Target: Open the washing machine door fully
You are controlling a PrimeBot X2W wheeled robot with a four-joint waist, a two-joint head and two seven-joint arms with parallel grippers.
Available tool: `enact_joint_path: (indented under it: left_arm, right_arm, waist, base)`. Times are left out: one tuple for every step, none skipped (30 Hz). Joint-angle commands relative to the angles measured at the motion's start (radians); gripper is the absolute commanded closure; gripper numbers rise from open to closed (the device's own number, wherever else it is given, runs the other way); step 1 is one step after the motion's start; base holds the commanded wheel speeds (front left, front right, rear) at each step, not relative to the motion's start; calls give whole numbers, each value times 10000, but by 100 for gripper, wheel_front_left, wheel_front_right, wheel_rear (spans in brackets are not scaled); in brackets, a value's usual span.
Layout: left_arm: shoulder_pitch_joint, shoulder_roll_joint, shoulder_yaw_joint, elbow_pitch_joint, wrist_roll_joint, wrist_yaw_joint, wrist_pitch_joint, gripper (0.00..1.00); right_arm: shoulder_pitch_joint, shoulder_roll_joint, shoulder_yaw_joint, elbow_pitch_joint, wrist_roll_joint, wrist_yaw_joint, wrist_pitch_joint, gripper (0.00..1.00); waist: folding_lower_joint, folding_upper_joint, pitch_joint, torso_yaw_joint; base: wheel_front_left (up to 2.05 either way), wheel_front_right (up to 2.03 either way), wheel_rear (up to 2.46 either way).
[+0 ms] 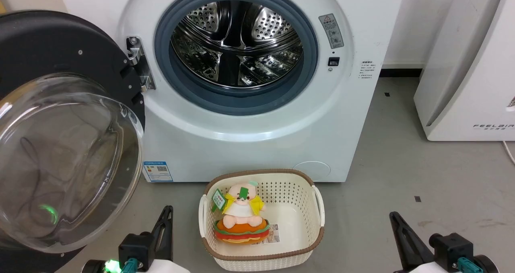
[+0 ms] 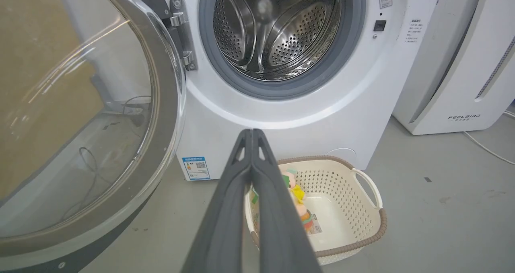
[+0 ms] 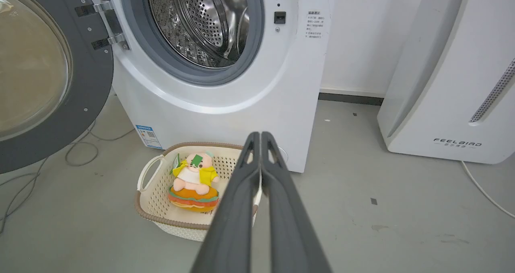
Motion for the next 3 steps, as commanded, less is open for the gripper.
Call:
enact_joint_path:
  left_arm:
    - [-143,-52,72,-72,126,-82,31,100]
    - [-146,-65,94,-88,143,-96,51,100]
    - [-149,-77,115,-104,160,-110,70,100]
  right_arm:
    - [-219,10,-16,-102,-84,2,35,100]
    - [-225,11,-18,-119,-90,2,52,100]
    - [-231,11,-20,-136,-95,2,68,100]
  waist:
    - [0,0,4,0]
    - [0,0,8,1]
    - [0,0,12,1]
  base:
    - [0,0,0]
    - [0,0,0]
    - [0,0,0]
